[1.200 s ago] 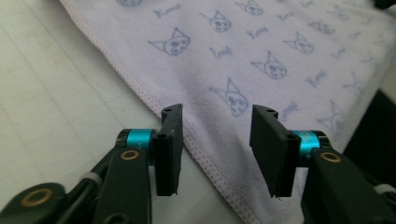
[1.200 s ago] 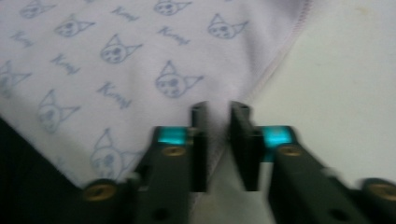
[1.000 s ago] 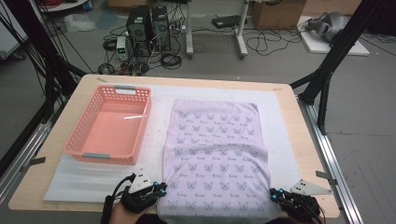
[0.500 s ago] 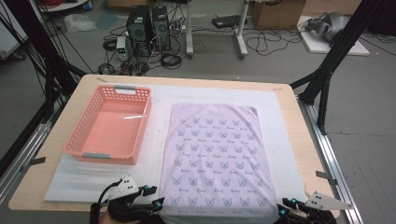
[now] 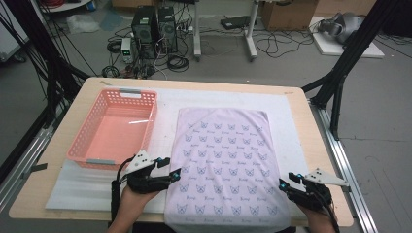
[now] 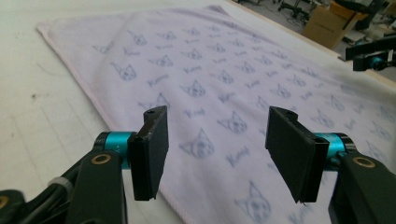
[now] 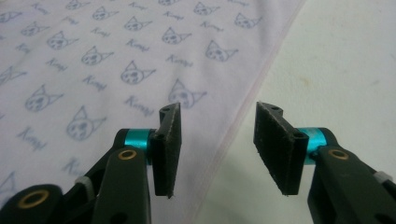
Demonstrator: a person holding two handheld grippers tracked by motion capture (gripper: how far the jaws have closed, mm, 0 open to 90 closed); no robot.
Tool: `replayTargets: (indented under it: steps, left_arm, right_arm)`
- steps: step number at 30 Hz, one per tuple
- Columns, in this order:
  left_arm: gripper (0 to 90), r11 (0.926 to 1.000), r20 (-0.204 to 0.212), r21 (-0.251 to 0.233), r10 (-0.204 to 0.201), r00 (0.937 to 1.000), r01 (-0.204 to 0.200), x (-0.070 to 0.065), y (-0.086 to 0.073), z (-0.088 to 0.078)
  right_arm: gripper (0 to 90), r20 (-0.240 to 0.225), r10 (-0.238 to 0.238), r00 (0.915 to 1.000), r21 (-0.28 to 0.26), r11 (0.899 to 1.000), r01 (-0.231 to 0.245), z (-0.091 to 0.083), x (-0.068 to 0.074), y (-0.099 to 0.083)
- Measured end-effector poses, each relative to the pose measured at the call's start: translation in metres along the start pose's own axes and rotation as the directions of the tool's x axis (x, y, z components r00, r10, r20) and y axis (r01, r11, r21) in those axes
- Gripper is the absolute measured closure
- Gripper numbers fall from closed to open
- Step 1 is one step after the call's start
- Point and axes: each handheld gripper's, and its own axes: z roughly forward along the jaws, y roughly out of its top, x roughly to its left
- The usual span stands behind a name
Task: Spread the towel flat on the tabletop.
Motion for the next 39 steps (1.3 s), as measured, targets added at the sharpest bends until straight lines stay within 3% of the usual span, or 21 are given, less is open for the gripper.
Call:
replayTargets:
  steps: [3,7,11,13,17,24,39]
  left_arm:
    - [30.6,0.9991,0.007,-0.022,-0.037,0.9993,0.037,0.005,0.006,0.012]
    - [20.1,0.9996,0.004,-0.014,-0.025,0.9997,0.025,0.010,0.012,0.023]
    - [19.9,0.9996,-0.005,-0.026,-0.013,0.9999,0.012,0.014,0.017,0.028]
    - [19.9,0.9996,-0.008,-0.026,0.010,0.9999,-0.010,0.016,0.018,0.030]
    - [20.5,0.9987,-0.019,-0.047,0.019,0.9996,-0.020,0.021,0.019,0.031]
    - [20.7,0.9988,-0.026,-0.045,0.017,0.9995,-0.019,0.025,0.018,0.031]
    - [20.8,0.9990,-0.036,-0.044,0.005,0.9994,-0.006,0.028,0.017,0.029]
  right_arm:
    - [45.6,-0.002,-0.009,1.0000,-0.004,1.000,0.009,0.010,-0.003,0.007]
    - [37.5,0.000,0.005,1.0000,-0.019,1.000,-0.005,0.017,-0.014,0.014]
    - [28.4,0.010,0.015,0.9998,-0.032,0.999,-0.015,0.023,-0.024,0.020]
    - [27.8,0.015,-0.003,0.9999,-0.033,0.999,0.004,0.027,-0.028,0.022]
    - [24.9,0.016,-0.016,0.9997,-0.031,0.999,0.016,0.034,-0.034,0.025]
    - [21.9,0.028,-0.037,0.9989,-0.057,0.998,0.038,0.036,-0.032,0.030]
    - [21.1,0.026,-0.032,0.9992,-0.068,0.997,0.033,0.036,-0.031,0.032]
